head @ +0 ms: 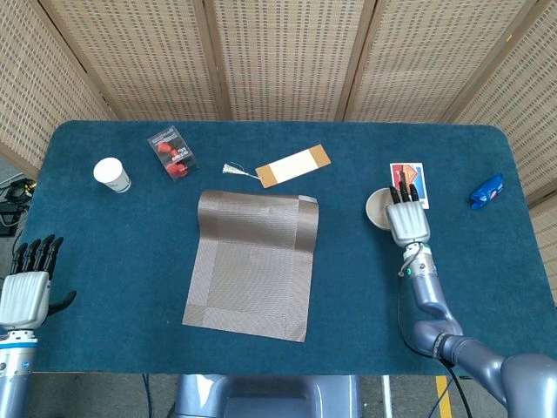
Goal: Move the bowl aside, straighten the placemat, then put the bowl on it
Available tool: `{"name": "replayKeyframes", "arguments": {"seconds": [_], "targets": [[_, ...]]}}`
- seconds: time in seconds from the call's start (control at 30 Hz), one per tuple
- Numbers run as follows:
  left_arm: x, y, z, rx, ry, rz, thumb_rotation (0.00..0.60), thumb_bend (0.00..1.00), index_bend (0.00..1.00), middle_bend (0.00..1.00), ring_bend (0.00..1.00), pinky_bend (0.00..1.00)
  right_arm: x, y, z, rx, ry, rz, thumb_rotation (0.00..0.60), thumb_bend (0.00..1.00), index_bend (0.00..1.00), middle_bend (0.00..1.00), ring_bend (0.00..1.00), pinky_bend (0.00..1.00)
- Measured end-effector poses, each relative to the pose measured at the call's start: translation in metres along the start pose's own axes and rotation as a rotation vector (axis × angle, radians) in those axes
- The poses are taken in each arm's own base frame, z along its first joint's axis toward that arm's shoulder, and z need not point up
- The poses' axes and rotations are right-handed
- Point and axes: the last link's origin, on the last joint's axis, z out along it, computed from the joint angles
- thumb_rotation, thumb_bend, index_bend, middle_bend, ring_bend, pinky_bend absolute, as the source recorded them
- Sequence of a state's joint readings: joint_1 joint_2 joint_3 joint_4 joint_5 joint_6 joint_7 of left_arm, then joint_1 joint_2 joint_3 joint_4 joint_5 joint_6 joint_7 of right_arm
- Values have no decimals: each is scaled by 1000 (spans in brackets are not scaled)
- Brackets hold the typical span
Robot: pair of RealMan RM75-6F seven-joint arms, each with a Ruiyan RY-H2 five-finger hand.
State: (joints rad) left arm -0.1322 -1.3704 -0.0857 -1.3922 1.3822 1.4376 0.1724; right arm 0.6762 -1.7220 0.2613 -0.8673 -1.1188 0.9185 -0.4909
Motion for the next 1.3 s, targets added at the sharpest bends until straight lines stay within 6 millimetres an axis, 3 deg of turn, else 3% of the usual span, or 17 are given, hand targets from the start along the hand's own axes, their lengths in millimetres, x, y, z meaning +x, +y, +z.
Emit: {"name": "replayKeyframes", "arguments": {"seconds": [0.1, 0.5, 0.73, 0.83, 1.03, 1.17, 1.3], "targets": [[2, 0, 0, 0, 3, -4, 600, 203, 0, 0, 0, 0, 0, -1, -4, -6, -12, -12, 600, 271, 378, 45, 0, 55], [9, -1, -3, -4, 22, -29, 600, 203, 0, 0, 0, 0, 12, -7, -38, 21, 28, 40, 600, 240, 355, 15, 0, 55], [8, -5, -6, -2, 15, -32, 600, 203, 0, 0, 0, 0, 25, -32, -87, 157, 66, 71, 600, 4, 284, 0, 0, 53], [9, -6, -6, 1, 17, -39, 600, 204, 0, 0, 0, 0, 28, -41, -110, 234, 85, 61, 600, 0, 154, 0, 0, 50], [9, -8, -5, 6, 12, -46, 600, 203, 0, 0, 0, 0, 28, -60, -153, 391, 126, 55, 600, 0, 21, 0, 0, 34], [7, -8, -4, 6, 5, -45, 600, 203, 0, 0, 0, 0, 26, -79, -178, 480, 139, 78, 600, 0, 0, 0, 0, 8], [6, -8, -4, 7, 1, -44, 600, 204, 0, 0, 0, 0, 24, -92, -189, 517, 129, 112, 600, 0, 0, 0, 0, 0]]}}
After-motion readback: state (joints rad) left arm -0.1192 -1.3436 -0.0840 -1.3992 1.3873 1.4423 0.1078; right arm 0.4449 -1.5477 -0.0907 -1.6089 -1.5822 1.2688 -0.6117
